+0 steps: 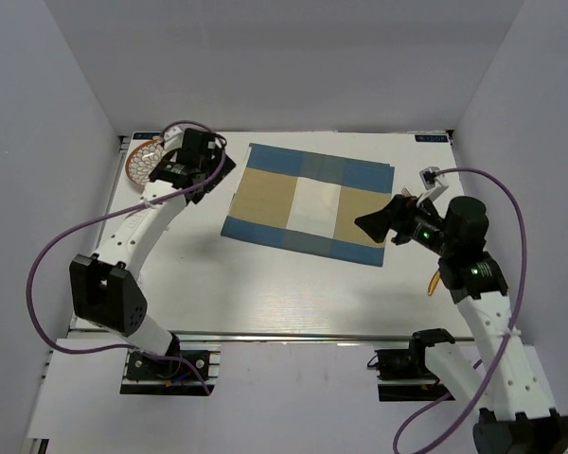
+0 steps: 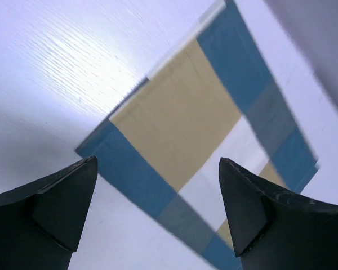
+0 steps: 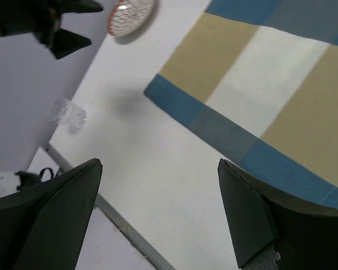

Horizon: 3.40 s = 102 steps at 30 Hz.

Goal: Set the dinner table for one person

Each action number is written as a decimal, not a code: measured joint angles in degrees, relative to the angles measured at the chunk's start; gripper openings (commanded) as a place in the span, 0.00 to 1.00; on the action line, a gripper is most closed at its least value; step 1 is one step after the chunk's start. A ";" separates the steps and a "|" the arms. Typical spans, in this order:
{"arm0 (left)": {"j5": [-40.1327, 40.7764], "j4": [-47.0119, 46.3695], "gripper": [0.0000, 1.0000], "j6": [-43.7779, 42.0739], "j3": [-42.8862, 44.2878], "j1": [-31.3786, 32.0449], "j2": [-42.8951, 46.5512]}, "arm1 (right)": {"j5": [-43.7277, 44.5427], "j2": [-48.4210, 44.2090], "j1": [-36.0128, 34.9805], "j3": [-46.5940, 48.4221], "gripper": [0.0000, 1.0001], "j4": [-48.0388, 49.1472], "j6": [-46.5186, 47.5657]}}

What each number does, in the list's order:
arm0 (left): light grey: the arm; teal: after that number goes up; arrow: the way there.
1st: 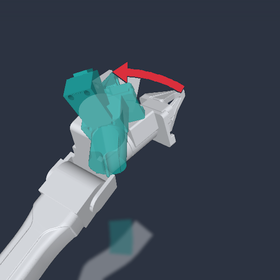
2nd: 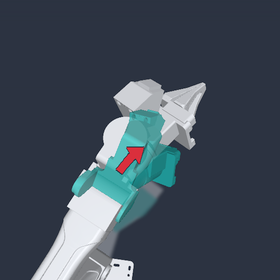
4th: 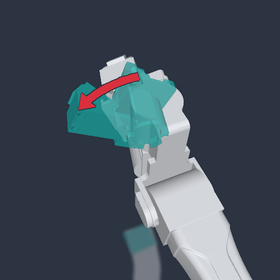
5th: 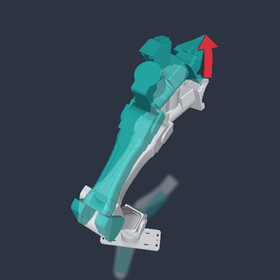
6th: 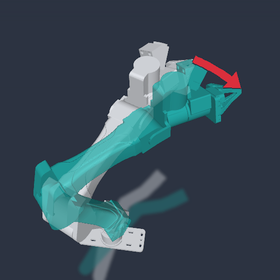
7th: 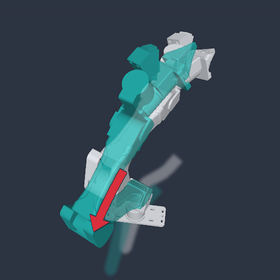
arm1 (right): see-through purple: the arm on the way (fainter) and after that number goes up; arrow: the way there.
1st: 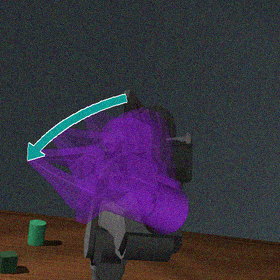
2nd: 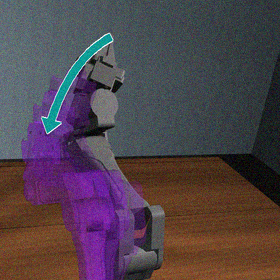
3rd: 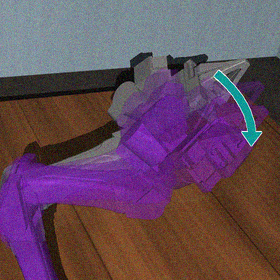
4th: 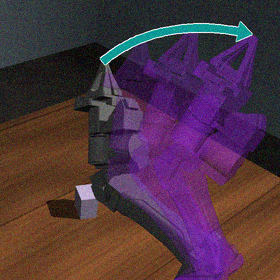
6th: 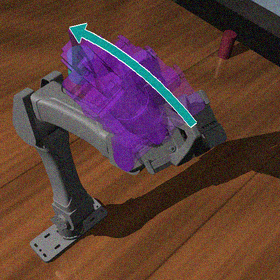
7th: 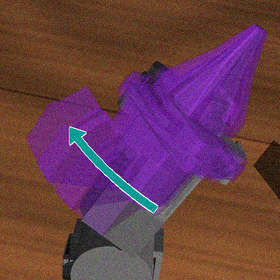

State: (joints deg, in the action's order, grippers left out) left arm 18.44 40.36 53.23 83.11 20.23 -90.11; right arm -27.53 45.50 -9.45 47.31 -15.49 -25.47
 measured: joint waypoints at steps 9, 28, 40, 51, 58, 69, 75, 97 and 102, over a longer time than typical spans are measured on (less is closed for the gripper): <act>-1.57 -1.38 0.98 7.04 1.03 -16.20 -4.94 | -10.40 -10.49 -0.04 0.11 0.89 -1.09 1.95; -10.36 -16.20 0.98 16.11 0.63 -29.55 -22.29 | -20.81 -6.27 -0.04 -9.75 0.89 10.49 -2.60; -11.89 -23.12 0.82 17.92 4.07 -32.30 -32.04 | -22.77 -0.28 -0.33 -12.24 0.89 17.51 -2.62; -14.12 -23.82 0.00 20.83 9.03 -33.79 -36.11 | -21.53 0.81 -0.76 -12.17 0.89 18.47 -2.64; -21.14 -32.33 0.00 19.96 -3.43 -34.32 -29.64 | -20.15 -3.48 -0.76 -11.15 0.89 15.98 -2.60; -42.51 -47.04 0.00 12.96 -4.28 -27.76 -21.53 | -14.38 -14.08 -0.74 -10.16 0.89 6.93 -2.99; -47.43 -37.59 0.00 1.18 5.44 -14.88 -21.31 | -8.87 -15.52 -0.74 -10.03 0.89 2.58 -6.27; -43.89 -20.24 0.00 -9.75 15.32 1.01 -40.04 | -7.15 -20.61 -0.74 -10.03 0.89 -2.69 -8.50; -43.69 -20.33 0.00 -9.79 15.32 0.83 -40.89 | -7.15 -21.09 -0.74 -10.03 0.89 -3.50 -7.85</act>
State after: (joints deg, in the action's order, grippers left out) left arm -25.26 20.03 43.44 98.43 21.06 -131.00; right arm -34.68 24.40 -10.20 37.28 -18.98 -33.32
